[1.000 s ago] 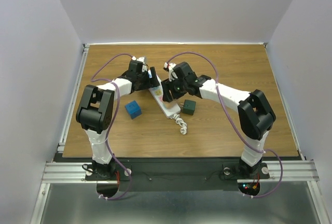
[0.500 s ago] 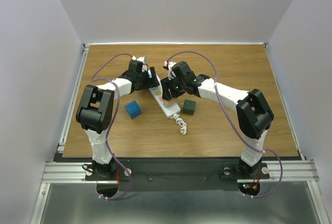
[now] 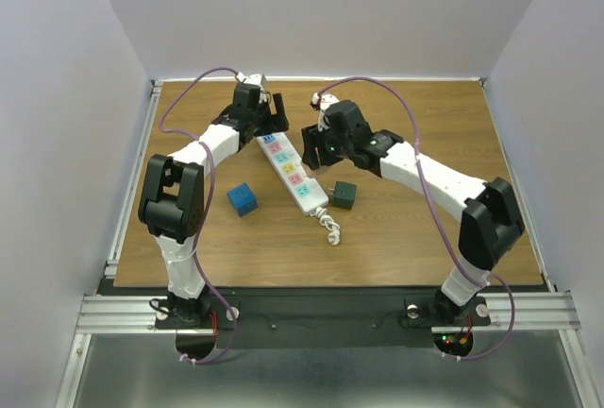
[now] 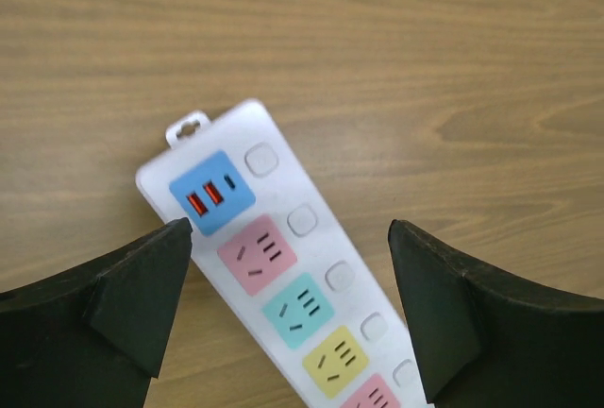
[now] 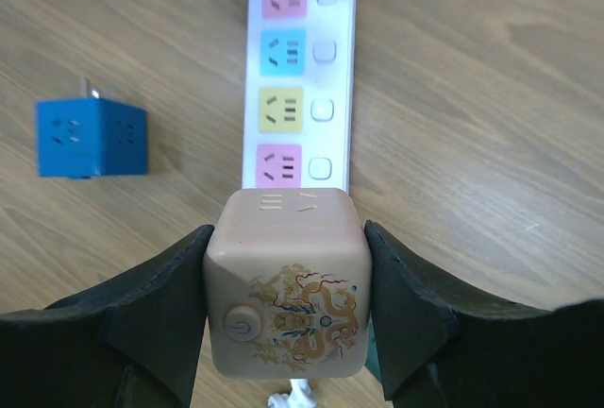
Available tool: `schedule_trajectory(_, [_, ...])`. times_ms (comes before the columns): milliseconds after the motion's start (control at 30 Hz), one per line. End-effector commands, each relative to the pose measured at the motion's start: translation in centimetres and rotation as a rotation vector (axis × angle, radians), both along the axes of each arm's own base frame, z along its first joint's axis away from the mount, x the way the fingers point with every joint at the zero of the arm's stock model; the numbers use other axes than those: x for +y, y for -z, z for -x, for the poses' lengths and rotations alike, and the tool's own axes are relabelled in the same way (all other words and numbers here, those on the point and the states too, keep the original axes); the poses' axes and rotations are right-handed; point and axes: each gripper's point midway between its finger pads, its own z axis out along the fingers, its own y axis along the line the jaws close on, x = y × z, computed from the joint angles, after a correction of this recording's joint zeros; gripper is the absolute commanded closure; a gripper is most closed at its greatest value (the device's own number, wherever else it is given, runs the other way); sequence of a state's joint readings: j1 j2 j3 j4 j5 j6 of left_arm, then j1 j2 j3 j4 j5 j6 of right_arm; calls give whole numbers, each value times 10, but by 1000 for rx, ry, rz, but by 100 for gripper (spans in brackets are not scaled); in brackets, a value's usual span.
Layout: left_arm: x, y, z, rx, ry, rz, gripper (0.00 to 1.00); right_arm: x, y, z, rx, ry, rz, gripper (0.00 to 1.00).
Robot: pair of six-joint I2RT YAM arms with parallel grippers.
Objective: Insert the plug
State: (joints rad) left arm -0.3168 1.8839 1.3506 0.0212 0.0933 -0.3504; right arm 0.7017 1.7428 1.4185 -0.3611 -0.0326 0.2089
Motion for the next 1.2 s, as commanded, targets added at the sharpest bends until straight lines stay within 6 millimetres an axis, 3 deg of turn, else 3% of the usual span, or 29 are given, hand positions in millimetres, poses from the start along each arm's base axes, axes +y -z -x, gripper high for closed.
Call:
schedule_trajectory(0, [10, -27, -22, -79, -30, -58, 3, -12, -53, 1, -109, 72, -63, 100])
schedule_trajectory(133, [1, -43, -40, -130, 23, -72, 2, -19, -51, 23, -64, 61, -97, 100])
schedule_trajectory(167, [-3, -35, -42, -113, 48, -78, 2, -17, -47, 30, -38, 36, -111, 100])
schedule_trajectory(300, [-24, -45, -59, -138, 122, -40, 3, -12, -34, 57, 56, -28, -154, 100])
schedule_trajectory(667, [-87, -12, -57, -79, 290, -22, 3, 6, -5, 115, 204, -140, -174, 100])
schedule_trajectory(800, [-89, 6, -53, -33, 285, -28, 3, 11, 9, 131, 249, -173, -158, 99])
schedule_trajectory(900, [-88, 19, -49, -6, 283, -40, 3, 8, 31, 137, 294, -163, -119, 100])
schedule_trajectory(1167, [-79, 46, -37, 63, 253, -99, 3, -13, 79, 135, 329, -69, 4, 100])
